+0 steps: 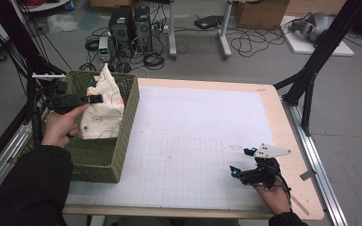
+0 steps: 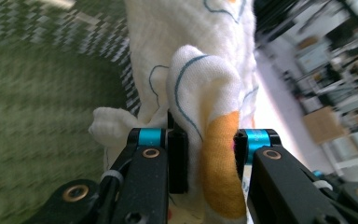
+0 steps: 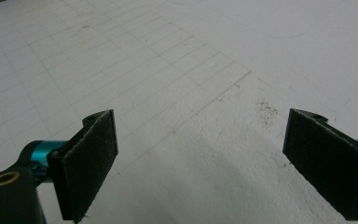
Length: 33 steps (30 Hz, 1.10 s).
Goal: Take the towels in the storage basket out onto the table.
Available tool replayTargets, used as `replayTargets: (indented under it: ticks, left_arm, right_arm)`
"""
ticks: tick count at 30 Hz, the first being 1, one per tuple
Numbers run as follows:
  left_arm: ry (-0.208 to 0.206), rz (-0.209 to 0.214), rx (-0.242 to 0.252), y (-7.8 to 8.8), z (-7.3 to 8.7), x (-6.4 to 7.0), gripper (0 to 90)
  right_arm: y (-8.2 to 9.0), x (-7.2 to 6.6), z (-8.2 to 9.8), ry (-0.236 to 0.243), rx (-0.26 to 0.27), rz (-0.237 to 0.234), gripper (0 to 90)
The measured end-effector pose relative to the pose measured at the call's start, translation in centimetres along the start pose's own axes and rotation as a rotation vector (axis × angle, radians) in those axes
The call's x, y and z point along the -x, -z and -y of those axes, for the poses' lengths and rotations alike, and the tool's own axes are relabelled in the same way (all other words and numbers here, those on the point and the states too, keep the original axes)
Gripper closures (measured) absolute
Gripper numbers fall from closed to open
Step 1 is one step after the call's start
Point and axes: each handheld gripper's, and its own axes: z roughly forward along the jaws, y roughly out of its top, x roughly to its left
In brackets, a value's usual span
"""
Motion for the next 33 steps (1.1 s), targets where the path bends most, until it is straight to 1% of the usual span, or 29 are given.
replayTargets:
  ticks: [3,5,6,7,8,9,10,11,12,13,14,15,16,17,18,19,21,22,23,24,25,26,27,28,29,30,31,32,33]
  left_arm:
    - [0.002,0.058,0.027,-0.3,-0.1,0.9,76.7]
    - [-0.006,0.066,0.029,-0.5,-0.1,1.2,76.7]
    - [-0.02,0.084,0.027,-1.0,-0.2,2.1,76.7]
    - [-0.02,0.084,0.027,-1.0,-0.2,2.1,76.7]
    - [-0.045,0.108,0.021,-1.7,-0.2,3.2,76.7]
    - [-0.045,0.108,0.021,-1.7,-0.2,3.2,76.7]
    - [-0.069,0.127,0.013,-2.4,-0.1,4.3,76.7]
    - [-0.069,0.127,0.013,-2.4,-0.1,4.3,76.7]
    - [-0.091,0.136,0.0,-3.3,0.0,5.3,76.7]
    - [-0.091,0.136,0.0,-3.3,0.0,5.3,76.7]
    - [-0.101,0.154,-0.019,-4.2,0.1,6.2,76.6]
    - [-0.101,0.154,-0.019,-4.2,0.1,6.2,76.6]
    - [-0.1,0.169,-0.021,-5.2,0.4,7.0,76.6]
    - [-0.1,0.169,-0.021,-5.2,0.4,7.0,76.7]
    - [-0.111,0.154,-0.031,-6.2,0.8,7.7,76.7]
    - [-0.111,0.154,-0.031,-6.2,0.8,7.7,76.7]
    - [-0.125,0.155,-0.048,-7.2,1.2,8.4,76.6]
    - [-0.136,0.151,-0.058,-8.0,1.6,9.0,76.5]
    - [-0.136,0.151,-0.058,-8.0,1.6,9.0,76.5]
    - [-0.157,0.15,-0.076,-8.9,2.0,9.9,76.3]
    - [-0.157,0.15,-0.076,-8.9,2.0,9.9,76.2]
    - [-0.17,0.147,-0.086,-9.9,2.5,10.7,76.0]
    - [-0.17,0.147,-0.086,-9.9,2.5,10.7,75.9]
    - [-0.188,0.141,-0.094,-10.8,3.2,11.6,75.8]
    - [-0.188,0.141,-0.094,-10.8,3.2,11.6,75.7]
    - [-0.194,0.141,-0.1,-11.8,3.9,12.4,75.7]
    - [-0.201,0.137,-0.101,-12.2,4.2,12.7,75.6]
    - [-0.221,0.13,-0.112,-12.8,4.6,13.3,75.6]
    - [-0.221,0.13,-0.112,-12.8,4.6,13.3,75.5]
  right_arm:
    - [0.0,0.0,0.0,0.0,0.003,-0.001,9.2]
    - [0.0,0.0,0.0,-0.001,0.001,-0.002,9.2]
    - [-0.1,0.0,0.0,0.002,0.003,-0.003,9.2]
    - [-0.1,0.0,0.0,0.002,0.003,-0.003,9.2]
    - [-0.1,-0.1,-0.1,-0.003,0.001,-0.005,9.2]
    - [-0.1,-0.1,-0.1,-0.003,0.001,-0.005,9.2]
    - [-0.2,-0.1,-0.1,0.001,0.0,-0.006,9.2]
    - [-0.2,-0.1,-0.1,0.004,0.002,-0.006,9.2]
    - [-0.2,-0.1,-0.2,0.003,0.002,-0.008,9.2]
    - [-0.2,-0.1,-0.2,0.003,0.002,-0.008,9.2]
    - [-0.2,-0.1,-0.2,0.006,0.004,-0.006,9.2]
    - [-0.2,-0.1,-0.2,0.002,0.005,-0.009,9.2]
    - [-0.3,-0.1,-0.2,-0.002,0.002,-0.015,9.3]
    - [-0.3,-0.1,-0.2,-0.004,0.005,-0.017,9.2]
    - [-0.3,-0.2,-0.2,-0.005,0.006,-0.019,9.3]
    - [-0.3,-0.2,-0.2,-0.005,0.006,-0.019,9.3]
    - [-0.3,-0.3,-0.2,0.0,0.008,-0.021,9.2]
    - [-0.3,-0.2,-0.3,0.003,0.012,-0.024,9.3]
    - [-0.3,-0.2,-0.3,0.003,0.013,-0.024,9.2]
    - [-0.3,-0.2,-0.3,-0.002,0.013,-0.024,9.2]
    - [-0.3,-0.2,-0.3,-0.003,0.013,-0.024,9.2]
    - [-0.3,-0.2,-0.3,-0.003,0.02,-0.026,9.2]
    - [-0.3,-0.2,-0.3,-0.003,0.02,-0.026,9.2]
    - [-0.3,-0.1,-0.3,-0.004,0.023,-0.024,9.2]
    - [-0.2,-0.2,-0.4,-0.006,0.023,-0.024,9.3]
    - [-0.2,-0.2,-0.4,-0.003,0.026,-0.026,9.2]
    - [-0.2,-0.2,-0.4,-0.002,0.025,-0.026,9.2]
    - [-0.2,-0.2,-0.4,-0.002,0.026,-0.026,9.2]
    - [-0.2,-0.2,-0.5,-0.005,0.027,-0.027,9.3]
